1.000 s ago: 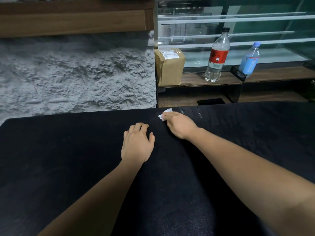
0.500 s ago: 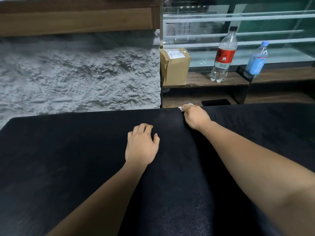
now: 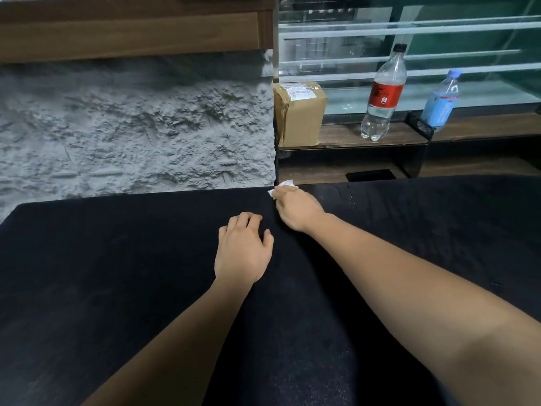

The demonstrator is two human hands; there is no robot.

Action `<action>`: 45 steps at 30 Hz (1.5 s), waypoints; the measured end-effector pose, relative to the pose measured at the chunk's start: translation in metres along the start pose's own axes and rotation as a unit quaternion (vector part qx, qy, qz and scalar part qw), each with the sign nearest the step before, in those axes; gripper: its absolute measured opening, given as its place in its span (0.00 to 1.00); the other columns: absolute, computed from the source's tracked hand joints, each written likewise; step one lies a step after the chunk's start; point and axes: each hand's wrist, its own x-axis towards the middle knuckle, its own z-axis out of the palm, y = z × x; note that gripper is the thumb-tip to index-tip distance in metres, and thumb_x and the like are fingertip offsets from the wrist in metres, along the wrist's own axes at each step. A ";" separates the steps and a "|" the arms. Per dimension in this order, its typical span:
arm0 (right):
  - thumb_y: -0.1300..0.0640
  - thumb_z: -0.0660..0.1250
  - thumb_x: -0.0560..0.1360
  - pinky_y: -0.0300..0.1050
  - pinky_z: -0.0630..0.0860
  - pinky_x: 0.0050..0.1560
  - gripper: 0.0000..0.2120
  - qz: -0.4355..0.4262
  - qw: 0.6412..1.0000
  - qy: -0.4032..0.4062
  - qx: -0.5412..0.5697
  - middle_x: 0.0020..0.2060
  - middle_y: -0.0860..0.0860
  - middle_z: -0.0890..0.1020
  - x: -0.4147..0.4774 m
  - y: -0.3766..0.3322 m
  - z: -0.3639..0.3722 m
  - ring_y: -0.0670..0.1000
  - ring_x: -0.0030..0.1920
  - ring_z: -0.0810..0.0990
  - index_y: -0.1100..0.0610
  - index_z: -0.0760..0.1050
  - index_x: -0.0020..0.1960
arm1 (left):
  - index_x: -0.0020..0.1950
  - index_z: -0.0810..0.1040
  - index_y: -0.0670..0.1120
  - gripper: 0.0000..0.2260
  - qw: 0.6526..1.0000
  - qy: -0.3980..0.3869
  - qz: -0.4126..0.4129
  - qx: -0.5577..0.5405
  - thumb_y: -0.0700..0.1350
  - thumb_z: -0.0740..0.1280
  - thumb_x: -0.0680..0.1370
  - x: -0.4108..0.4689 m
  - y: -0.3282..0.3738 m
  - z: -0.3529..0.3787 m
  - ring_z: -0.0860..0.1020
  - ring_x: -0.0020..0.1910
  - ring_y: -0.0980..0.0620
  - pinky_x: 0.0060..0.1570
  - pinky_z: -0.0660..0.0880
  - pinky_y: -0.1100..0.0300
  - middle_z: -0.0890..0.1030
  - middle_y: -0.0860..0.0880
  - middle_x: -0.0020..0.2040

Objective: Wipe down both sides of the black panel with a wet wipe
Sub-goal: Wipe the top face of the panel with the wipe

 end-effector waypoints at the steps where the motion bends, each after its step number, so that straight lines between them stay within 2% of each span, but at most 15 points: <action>1: 0.58 0.55 0.86 0.51 0.72 0.62 0.18 -0.008 1.000 -0.007 0.001 0.71 0.53 0.76 0.001 -0.005 0.002 0.58 0.69 0.75 0.55 0.74 0.72 | 0.68 0.78 0.50 0.19 1.000 0.002 0.000 0.001 0.57 0.58 0.83 0.000 0.000 0.000 0.73 0.65 0.51 0.65 0.70 0.50 0.77 0.54 0.65; 4: 0.57 0.54 0.86 0.52 0.72 0.65 0.21 -0.037 0.999 -0.024 0.003 0.74 0.50 0.74 0.003 -0.015 0.007 0.56 0.72 0.73 0.50 0.72 0.76 | 0.67 0.78 0.50 0.19 1.000 0.002 0.002 -0.001 0.57 0.59 0.82 0.000 0.000 0.000 0.74 0.64 0.50 0.64 0.70 0.50 0.78 0.54 0.64; 8: 0.56 0.54 0.86 0.55 0.66 0.76 0.22 -0.079 0.995 -0.053 -0.005 0.80 0.48 0.67 -0.001 -0.012 0.009 0.50 0.80 0.63 0.48 0.69 0.79 | 0.67 0.78 0.51 0.18 1.000 0.001 0.003 -0.001 0.57 0.59 0.82 0.000 0.000 -0.001 0.73 0.64 0.51 0.64 0.71 0.51 0.78 0.54 0.64; 13: 0.57 0.56 0.85 0.52 0.68 0.75 0.22 -0.093 0.995 -0.042 -0.013 0.80 0.46 0.68 -0.011 0.015 -0.004 0.49 0.79 0.66 0.48 0.71 0.78 | 0.69 0.78 0.51 0.20 1.000 -0.005 0.000 -0.002 0.58 0.59 0.83 0.000 0.000 -0.001 0.73 0.66 0.51 0.66 0.70 0.51 0.77 0.54 0.66; 16: 0.59 0.56 0.85 0.50 0.72 0.69 0.19 -0.077 0.996 -0.035 -0.017 0.75 0.47 0.74 -0.017 0.035 -0.017 0.52 0.73 0.73 0.49 0.75 0.73 | 0.70 0.77 0.51 0.20 1.000 -0.009 -0.001 -0.005 0.58 0.58 0.83 0.000 0.001 -0.001 0.72 0.67 0.52 0.67 0.70 0.51 0.76 0.55 0.67; 18: 0.58 0.55 0.84 0.53 0.74 0.65 0.17 -0.058 0.997 -0.038 -0.018 0.68 0.48 0.78 -0.022 0.048 -0.024 0.55 0.66 0.77 0.49 0.77 0.67 | 0.71 0.77 0.51 0.20 1.000 -0.012 -0.002 -0.006 0.58 0.58 0.83 0.001 0.001 -0.002 0.72 0.67 0.52 0.68 0.69 0.51 0.76 0.55 0.68; 21: 0.55 0.53 0.85 0.54 0.75 0.61 0.16 -0.011 0.999 -0.038 -0.033 0.63 0.50 0.80 -0.027 0.067 -0.034 0.60 0.61 0.79 0.46 0.76 0.64 | 0.71 0.77 0.51 0.20 1.000 -0.013 -0.001 -0.007 0.57 0.58 0.83 0.001 0.001 -0.003 0.72 0.67 0.51 0.68 0.69 0.50 0.76 0.55 0.68; 25: 0.57 0.53 0.84 0.55 0.76 0.63 0.18 0.042 0.998 -0.029 -0.041 0.66 0.53 0.78 -0.033 0.093 -0.044 0.62 0.63 0.79 0.48 0.76 0.67 | 0.71 0.77 0.51 0.20 1.000 -0.011 -0.001 -0.011 0.57 0.58 0.84 -0.001 0.001 -0.003 0.72 0.67 0.52 0.68 0.69 0.51 0.76 0.56 0.68; 28: 0.59 0.53 0.84 0.44 0.70 0.62 0.20 0.077 0.996 -0.011 -0.032 0.69 0.50 0.76 -0.037 0.114 -0.047 0.60 0.64 0.77 0.47 0.75 0.70 | 0.71 0.77 0.51 0.20 1.000 -0.012 -0.001 -0.011 0.57 0.58 0.84 0.000 0.001 -0.004 0.72 0.67 0.52 0.69 0.69 0.50 0.76 0.56 0.68; 31: 0.60 0.52 0.85 0.44 0.68 0.63 0.22 0.110 0.993 -0.003 -0.035 0.70 0.52 0.74 -0.038 0.122 -0.046 0.60 0.65 0.75 0.48 0.74 0.74 | 0.70 0.76 0.51 0.20 1.000 -0.014 0.000 -0.011 0.58 0.57 0.84 0.001 0.002 -0.003 0.72 0.67 0.52 0.69 0.69 0.50 0.76 0.56 0.68; 33: 0.61 0.51 0.85 0.47 0.70 0.62 0.20 0.112 0.993 -0.009 -0.043 0.67 0.54 0.74 -0.039 0.117 -0.046 0.62 0.62 0.76 0.51 0.75 0.70 | 0.70 0.76 0.51 0.20 1.000 -0.014 -0.001 -0.010 0.58 0.57 0.84 0.001 0.001 -0.003 0.72 0.67 0.52 0.68 0.69 0.50 0.76 0.55 0.67; 35: 0.63 0.51 0.84 0.51 0.75 0.61 0.15 0.107 0.994 -0.010 -0.036 0.62 0.58 0.75 -0.041 0.105 -0.047 0.63 0.57 0.77 0.53 0.75 0.58 | 0.70 0.77 0.51 0.20 1.000 -0.014 -0.003 -0.009 0.58 0.58 0.83 0.000 0.001 -0.004 0.72 0.67 0.52 0.68 0.69 0.51 0.76 0.55 0.67; 37: 0.63 0.52 0.84 0.55 0.78 0.60 0.13 0.099 0.995 -0.005 -0.025 0.60 0.60 0.75 -0.044 0.093 -0.046 0.63 0.55 0.77 0.53 0.74 0.54 | 0.70 0.77 0.51 0.20 1.000 -0.015 -0.003 -0.008 0.58 0.57 0.83 0.000 0.001 -0.004 0.72 0.67 0.52 0.68 0.69 0.51 0.76 0.55 0.67; 41: 0.60 0.52 0.87 0.49 0.73 0.61 0.16 0.063 0.998 -0.015 -0.023 0.72 0.59 0.69 -0.053 0.075 -0.033 0.62 0.64 0.76 0.57 0.72 0.71 | 0.70 0.77 0.51 0.20 1.000 -0.018 -0.002 -0.007 0.57 0.58 0.83 0.000 0.001 -0.004 0.73 0.67 0.51 0.68 0.69 0.50 0.76 0.55 0.67; 45: 0.58 0.53 0.86 0.53 0.73 0.60 0.18 0.014 0.999 -0.019 -0.027 0.70 0.50 0.72 -0.067 0.054 -0.025 0.61 0.63 0.77 0.52 0.71 0.73 | 0.70 0.77 0.51 0.20 1.000 -0.019 -0.003 -0.007 0.57 0.58 0.83 0.000 0.002 -0.005 0.73 0.66 0.51 0.68 0.70 0.50 0.76 0.55 0.67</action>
